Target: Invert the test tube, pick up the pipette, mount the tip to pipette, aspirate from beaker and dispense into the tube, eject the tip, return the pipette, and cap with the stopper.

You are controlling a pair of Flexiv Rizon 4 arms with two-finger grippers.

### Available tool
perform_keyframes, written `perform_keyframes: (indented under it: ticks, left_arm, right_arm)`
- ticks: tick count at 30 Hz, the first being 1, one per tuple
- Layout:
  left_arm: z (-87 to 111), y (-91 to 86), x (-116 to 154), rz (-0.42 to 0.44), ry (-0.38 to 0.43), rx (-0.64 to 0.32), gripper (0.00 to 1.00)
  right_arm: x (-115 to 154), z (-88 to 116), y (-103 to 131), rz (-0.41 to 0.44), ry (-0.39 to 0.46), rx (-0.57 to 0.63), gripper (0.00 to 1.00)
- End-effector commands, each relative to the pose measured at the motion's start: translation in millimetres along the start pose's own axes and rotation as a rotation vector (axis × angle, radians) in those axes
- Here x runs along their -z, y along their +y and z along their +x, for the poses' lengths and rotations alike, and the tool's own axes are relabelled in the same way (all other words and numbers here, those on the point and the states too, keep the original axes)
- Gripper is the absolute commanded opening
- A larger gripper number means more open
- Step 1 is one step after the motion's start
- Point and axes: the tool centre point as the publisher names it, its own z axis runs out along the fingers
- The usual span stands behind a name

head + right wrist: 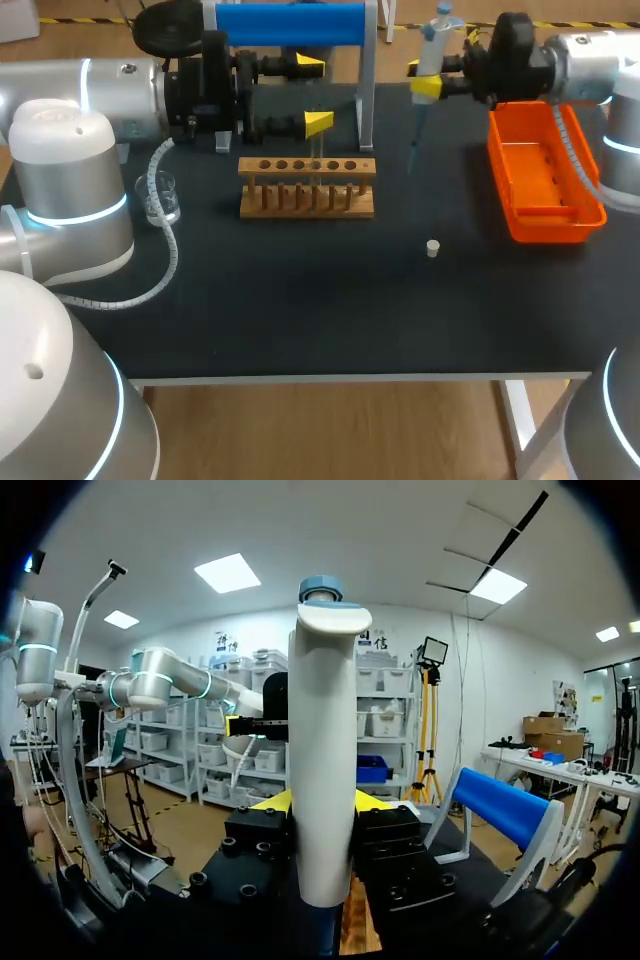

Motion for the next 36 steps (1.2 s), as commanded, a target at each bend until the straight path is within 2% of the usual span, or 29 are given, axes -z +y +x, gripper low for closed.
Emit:
perform_keyframes:
  ticks: [1, 13, 22, 36]
  left_arm:
    - [0.6, 0.6, -0.2, 0.003, -0.003, -0.001, 1.0]
    - [0.6, 0.6, -0.2, 0.003, -0.003, -0.001, 1.0]
    - [0.6, 0.6, -0.2, 0.003, -0.003, -0.001, 1.0]
    - [0.6, 0.6, -0.2, 0.003, -0.003, -0.001, 1.0]
  right_arm:
    - [20.7, -9.1, -1.3, -0.001, 0.043, -0.004, 0.0]
    - [75.9, -17.9, 11.3, 0.041, 0.042, 0.051, 0.0]
    - [113.4, -22.1, 16.3, 0.022, 0.067, 0.04, 0.0]
    - [187.7, -9.2, 23.1, 0.014, 0.05, 0.055, 0.0]
